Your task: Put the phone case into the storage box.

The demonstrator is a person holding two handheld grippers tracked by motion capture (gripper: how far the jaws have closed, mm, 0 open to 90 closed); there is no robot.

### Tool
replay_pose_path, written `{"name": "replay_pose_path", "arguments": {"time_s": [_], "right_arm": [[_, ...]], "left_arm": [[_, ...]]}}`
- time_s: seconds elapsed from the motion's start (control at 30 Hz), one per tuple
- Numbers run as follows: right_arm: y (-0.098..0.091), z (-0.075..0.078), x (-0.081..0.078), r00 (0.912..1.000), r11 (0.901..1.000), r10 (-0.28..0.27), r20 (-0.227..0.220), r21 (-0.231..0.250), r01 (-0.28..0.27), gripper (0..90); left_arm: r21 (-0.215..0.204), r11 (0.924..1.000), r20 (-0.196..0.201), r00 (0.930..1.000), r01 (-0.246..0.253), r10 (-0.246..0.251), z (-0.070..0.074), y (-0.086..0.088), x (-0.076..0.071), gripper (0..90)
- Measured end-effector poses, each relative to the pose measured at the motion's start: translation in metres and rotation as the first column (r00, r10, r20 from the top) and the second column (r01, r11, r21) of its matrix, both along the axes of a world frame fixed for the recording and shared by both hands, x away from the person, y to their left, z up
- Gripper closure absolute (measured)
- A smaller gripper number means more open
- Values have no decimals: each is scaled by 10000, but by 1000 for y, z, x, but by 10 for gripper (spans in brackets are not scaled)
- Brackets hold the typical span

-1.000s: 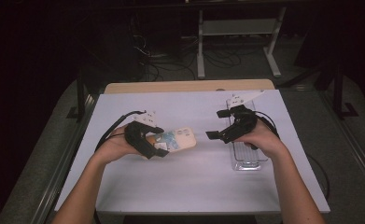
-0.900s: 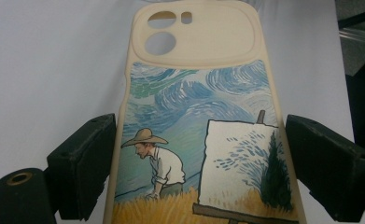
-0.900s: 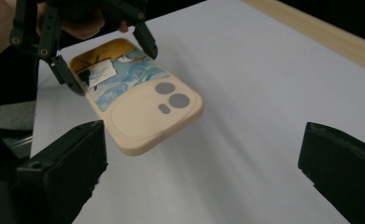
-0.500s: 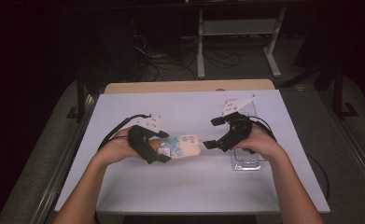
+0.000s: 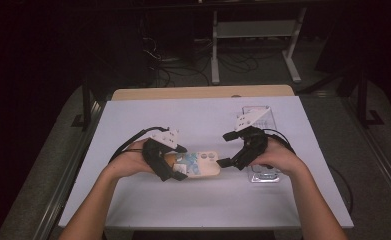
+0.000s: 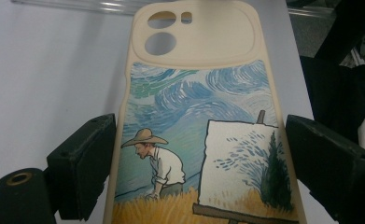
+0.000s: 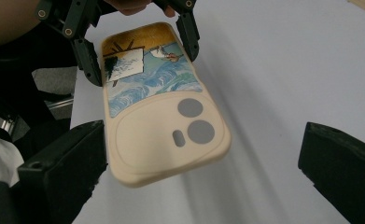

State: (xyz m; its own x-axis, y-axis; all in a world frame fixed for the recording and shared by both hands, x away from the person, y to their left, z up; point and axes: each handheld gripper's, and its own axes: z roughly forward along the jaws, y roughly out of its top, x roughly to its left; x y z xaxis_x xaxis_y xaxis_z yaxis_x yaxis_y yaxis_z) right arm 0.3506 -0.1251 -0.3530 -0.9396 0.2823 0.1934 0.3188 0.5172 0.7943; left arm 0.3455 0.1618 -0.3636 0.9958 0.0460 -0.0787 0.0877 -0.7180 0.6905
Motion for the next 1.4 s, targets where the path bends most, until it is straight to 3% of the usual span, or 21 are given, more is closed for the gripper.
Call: {"name": "replay_pose_path", "arguments": {"time_s": [0.1,0.17,0.73,1.4], "right_arm": [[2,-1,-2,9999,9999,108,-15,-50,-108,8],[3,-2,-1,9992,9992,334,239,-209,-329,8],[26,-10,-11,9921,9908,1244,130,-559,-1235,8],[47,-21,-14,9750,9743,2124,647,-911,-2062,8]], "left_arm": [[17,10000,17,10000,98,-98,1,-2,-2,114],[46,9999,16,9999,120,-120,1,-3,-3,114],[55,9989,145,9988,462,-463,6,-10,-8,114],[157,9974,439,9965,707,-713,10,-17,-13,114]]}}
